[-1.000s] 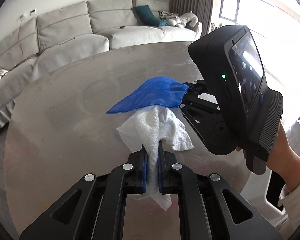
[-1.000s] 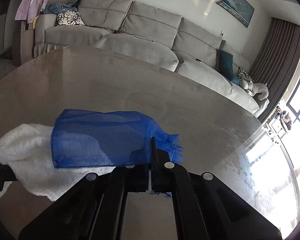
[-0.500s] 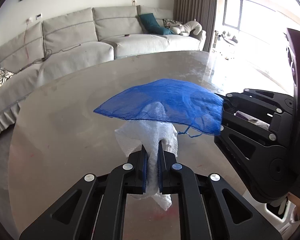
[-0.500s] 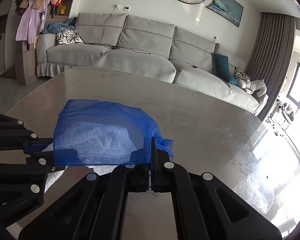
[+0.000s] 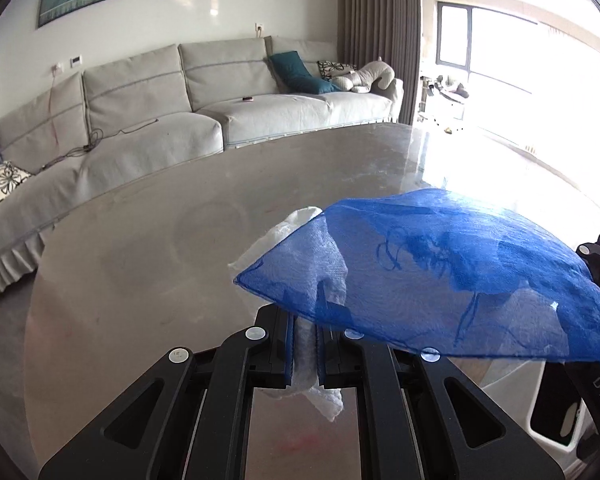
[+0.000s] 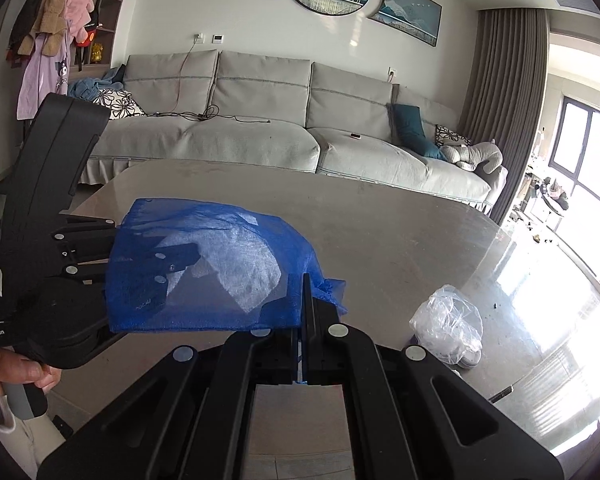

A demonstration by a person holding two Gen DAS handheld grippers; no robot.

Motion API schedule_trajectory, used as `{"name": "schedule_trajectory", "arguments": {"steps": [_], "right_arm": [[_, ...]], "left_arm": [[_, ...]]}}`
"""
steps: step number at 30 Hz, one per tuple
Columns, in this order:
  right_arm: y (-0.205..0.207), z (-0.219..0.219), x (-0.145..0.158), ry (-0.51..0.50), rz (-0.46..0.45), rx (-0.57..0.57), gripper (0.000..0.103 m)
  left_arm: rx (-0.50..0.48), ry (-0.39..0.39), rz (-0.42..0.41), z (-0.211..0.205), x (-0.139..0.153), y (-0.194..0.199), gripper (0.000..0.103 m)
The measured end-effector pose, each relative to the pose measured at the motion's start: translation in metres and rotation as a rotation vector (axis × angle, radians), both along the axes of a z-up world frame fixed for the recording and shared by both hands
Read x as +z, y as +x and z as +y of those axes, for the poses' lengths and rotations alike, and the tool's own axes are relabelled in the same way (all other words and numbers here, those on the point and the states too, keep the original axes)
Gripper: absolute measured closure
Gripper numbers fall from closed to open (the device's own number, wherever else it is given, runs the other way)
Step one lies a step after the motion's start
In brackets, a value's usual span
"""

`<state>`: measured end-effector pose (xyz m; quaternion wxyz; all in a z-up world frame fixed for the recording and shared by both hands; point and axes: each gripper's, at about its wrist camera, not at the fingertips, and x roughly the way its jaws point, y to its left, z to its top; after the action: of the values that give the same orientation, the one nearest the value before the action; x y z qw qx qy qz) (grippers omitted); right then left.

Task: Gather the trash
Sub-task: 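Grasp the blue mesh bag with the right gripper and lift it, then carry the tissue and mesh bag over the white bin and open both grippers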

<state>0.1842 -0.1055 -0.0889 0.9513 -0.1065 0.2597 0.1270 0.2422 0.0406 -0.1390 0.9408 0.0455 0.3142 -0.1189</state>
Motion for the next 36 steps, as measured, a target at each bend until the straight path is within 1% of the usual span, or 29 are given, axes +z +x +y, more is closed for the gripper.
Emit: {"name": "schedule_trajectory", "arguments": {"steps": [7, 13, 19, 24, 27, 30, 33, 36], "right_arm": [[-0.031, -0.026, 0.006, 0.011, -0.013, -0.067, 0.102], [-0.061, -0.057, 0.003, 0.036, -0.027, -0.155, 0.102], [-0.098, -0.103, 0.003, 0.085, -0.053, -0.287, 0.102], [-0.128, -0.142, -0.010, 0.102, -0.048, -0.411, 0.102], [-0.151, -0.164, -0.019, 0.118, -0.057, -0.486, 0.102], [-0.172, -0.187, -0.028, 0.153, -0.060, -0.563, 0.101], [-0.193, -0.207, -0.038, 0.191, -0.064, -0.635, 0.101], [-0.211, -0.223, -0.052, 0.205, -0.069, -0.704, 0.101]], "left_arm": [[-0.060, -0.004, -0.043, -0.031, 0.011, -0.011, 0.095], [-0.144, -0.006, -0.089, -0.066, 0.017, -0.030, 0.095], [-0.227, 0.016, -0.130, -0.108, 0.021, -0.051, 0.095], [-0.325, -0.008, -0.126, -0.143, 0.020, -0.068, 0.095], [-0.392, 0.001, -0.141, -0.170, 0.015, -0.087, 0.095], [-0.485, -0.001, -0.121, -0.199, 0.005, -0.106, 0.095], [-0.584, -0.009, -0.041, -0.227, -0.011, -0.121, 0.095], [-0.664, -0.005, 0.048, -0.255, -0.033, -0.133, 0.095]]}}
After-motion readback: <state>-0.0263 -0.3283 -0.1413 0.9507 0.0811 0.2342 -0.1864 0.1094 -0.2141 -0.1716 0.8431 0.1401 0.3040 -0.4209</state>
